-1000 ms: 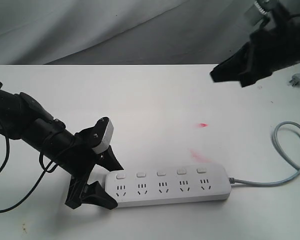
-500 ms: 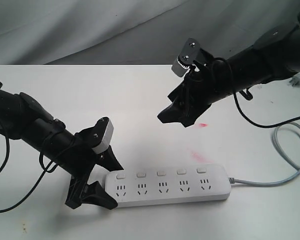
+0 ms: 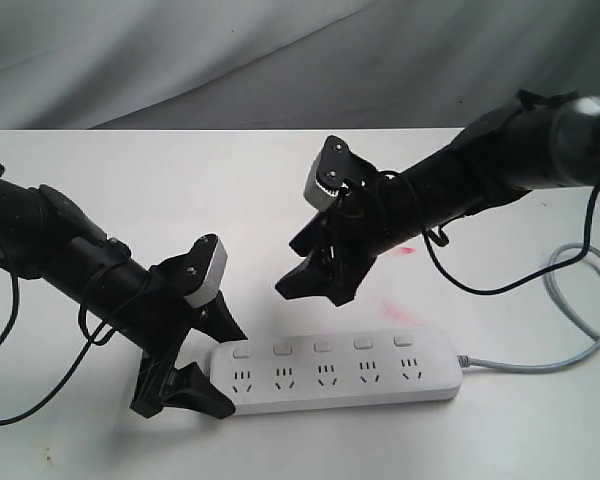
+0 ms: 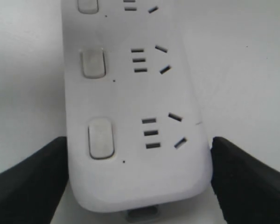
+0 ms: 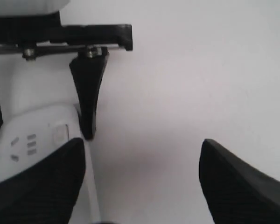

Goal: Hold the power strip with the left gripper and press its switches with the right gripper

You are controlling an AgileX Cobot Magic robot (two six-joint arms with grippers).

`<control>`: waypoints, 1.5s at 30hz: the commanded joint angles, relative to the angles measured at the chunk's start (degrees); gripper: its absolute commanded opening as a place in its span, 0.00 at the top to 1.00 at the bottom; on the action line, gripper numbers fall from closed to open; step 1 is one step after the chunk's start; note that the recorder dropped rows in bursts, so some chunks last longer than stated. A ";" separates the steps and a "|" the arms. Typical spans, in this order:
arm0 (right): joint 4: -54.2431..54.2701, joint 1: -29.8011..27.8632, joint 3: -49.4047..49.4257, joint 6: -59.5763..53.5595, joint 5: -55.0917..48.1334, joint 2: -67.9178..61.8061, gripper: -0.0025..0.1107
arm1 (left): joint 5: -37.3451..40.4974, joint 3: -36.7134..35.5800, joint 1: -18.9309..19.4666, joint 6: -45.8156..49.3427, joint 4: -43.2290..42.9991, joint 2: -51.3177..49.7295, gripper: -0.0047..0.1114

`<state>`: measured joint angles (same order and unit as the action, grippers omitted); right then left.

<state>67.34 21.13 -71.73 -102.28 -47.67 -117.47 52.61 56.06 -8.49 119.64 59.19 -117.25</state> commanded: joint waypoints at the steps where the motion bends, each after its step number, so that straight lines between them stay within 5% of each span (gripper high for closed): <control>1: 10.45 1.27 -0.35 -1.45 -0.76 -1.44 0.41 | -0.32 0.30 -0.35 0.37 0.16 -0.22 0.94; 7: 9.97 3.49 -0.35 -13.03 -0.41 -2.39 0.41 | -0.32 0.30 -0.35 0.37 0.16 -0.22 0.94; 17: 4.75 10.17 -0.35 -14.45 9.92 -2.88 0.41 | -0.32 0.30 -0.35 0.37 0.16 -0.22 0.94; 45: 1.19 10.27 -0.35 -12.57 8.63 -2.90 0.41 | -0.32 0.30 -0.35 0.37 0.16 -0.22 0.94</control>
<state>68.62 31.29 -71.73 -115.08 -38.12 -120.32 52.61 56.06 -8.49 119.64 59.29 -117.25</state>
